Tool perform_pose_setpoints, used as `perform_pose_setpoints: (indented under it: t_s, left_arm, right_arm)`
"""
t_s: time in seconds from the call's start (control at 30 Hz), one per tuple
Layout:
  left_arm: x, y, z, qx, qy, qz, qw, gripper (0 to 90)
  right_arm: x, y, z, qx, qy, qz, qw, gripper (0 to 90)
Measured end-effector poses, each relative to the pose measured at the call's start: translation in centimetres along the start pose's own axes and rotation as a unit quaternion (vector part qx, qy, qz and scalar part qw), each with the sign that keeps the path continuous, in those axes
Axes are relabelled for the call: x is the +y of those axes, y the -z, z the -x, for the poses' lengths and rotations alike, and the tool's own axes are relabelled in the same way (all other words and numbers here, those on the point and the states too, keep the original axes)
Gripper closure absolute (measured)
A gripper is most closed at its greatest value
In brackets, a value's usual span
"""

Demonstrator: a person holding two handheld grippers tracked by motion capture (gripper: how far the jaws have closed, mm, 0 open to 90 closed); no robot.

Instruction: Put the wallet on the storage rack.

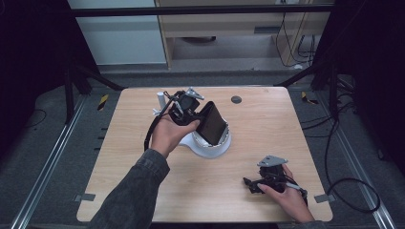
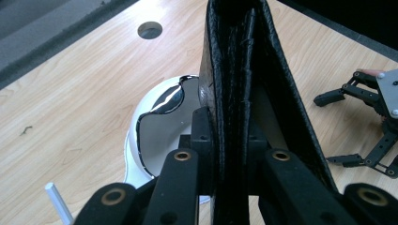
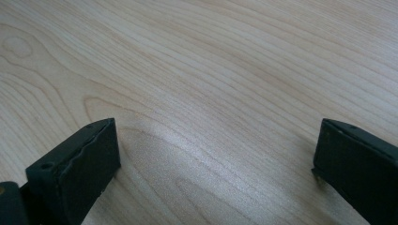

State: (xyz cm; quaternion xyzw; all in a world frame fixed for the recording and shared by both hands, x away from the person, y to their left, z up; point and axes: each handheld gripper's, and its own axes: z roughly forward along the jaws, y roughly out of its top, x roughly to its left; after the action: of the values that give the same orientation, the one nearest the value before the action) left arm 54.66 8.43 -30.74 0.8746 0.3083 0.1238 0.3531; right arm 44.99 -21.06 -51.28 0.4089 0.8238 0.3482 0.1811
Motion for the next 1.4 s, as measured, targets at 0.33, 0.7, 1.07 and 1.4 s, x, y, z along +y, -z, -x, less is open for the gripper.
perform_pose_setpoints:
  t_s: [0.33, 0.7, 1.07, 1.4]
  left_arm:
    - [0.1, -0.9, -0.1, -0.004, -0.001, -0.014, 0.9999, 80.7]
    - [0.1, -1.6, -0.4, -0.01, 0.003, -0.019, 0.9998, 80.5]
    - [0.5, -2.0, -0.9, -0.014, 0.012, -0.025, 0.9995, 79.6]
    - [0.6, -1.5, -1.1, 0.011, 0.013, 0.002, 0.9998, 67.4]
  right_arm:
    - [0.0, 0.0, 0.0, 0.0, -0.001, 0.0, 1.0, 0.9]
    - [0.0, 0.0, 0.0, 0.0, -0.001, 0.0, 1.0, 1.0]
    - [0.0, 0.0, -0.1, 0.001, -0.001, -0.001, 1.0, 1.1]
    - [0.0, 0.0, -0.1, 0.0, -0.001, 0.0, 1.0, 1.0]
